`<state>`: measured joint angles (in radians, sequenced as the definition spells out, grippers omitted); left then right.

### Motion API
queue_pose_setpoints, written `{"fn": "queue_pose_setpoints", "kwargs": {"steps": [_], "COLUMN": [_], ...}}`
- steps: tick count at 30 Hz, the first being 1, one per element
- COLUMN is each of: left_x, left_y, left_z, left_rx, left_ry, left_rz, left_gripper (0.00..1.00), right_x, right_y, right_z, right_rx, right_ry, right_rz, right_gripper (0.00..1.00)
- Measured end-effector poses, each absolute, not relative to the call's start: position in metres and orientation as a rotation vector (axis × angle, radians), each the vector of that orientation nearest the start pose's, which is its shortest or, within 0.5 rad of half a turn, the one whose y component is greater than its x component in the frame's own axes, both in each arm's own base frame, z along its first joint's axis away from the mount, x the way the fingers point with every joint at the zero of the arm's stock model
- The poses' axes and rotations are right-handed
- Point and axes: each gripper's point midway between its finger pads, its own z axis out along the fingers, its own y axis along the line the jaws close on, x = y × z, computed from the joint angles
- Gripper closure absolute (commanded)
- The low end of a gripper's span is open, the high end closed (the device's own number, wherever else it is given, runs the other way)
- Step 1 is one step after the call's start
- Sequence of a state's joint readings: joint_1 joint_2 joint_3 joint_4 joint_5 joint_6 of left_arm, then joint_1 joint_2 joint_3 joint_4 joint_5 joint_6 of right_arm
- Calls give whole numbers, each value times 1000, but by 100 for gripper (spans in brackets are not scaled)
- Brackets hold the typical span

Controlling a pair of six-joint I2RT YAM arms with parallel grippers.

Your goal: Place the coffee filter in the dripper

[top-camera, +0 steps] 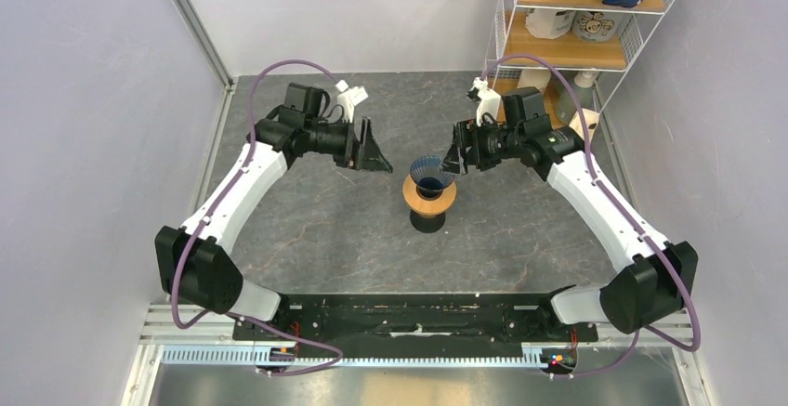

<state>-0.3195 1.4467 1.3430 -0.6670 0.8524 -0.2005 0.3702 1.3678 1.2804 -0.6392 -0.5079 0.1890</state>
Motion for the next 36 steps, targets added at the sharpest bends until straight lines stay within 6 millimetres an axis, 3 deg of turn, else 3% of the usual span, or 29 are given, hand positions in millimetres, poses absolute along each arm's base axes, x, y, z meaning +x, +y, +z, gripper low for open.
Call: {"fn": "queue_pose_setpoints", "kwargs": {"steps": [3,8,13,24,36], "left_x": [259,245,250,273,276], "left_y": [-249,-265,-276,-292,-304], "left_z": [247,230,225,220,215], "left_rx": [620,653,621,512,505], "left_ry": [2315,2420,2465,2500,2517], "left_rz": [-1315,-1373,-1404,-1454,-1500], "left_gripper": [22,32,40,46,53], "right_x": [288,281,282,286,292], "right_y": [214,214,212,214,217], "right_z": [233,226,219,212,207], "right_rx": [-506,-502,-476,-452,-403], "right_ry": [2301,2350,2380,2403,2427], "right_rz": [909,968,993,1026,1049], "right_gripper": [20,26,28,36,47]}}
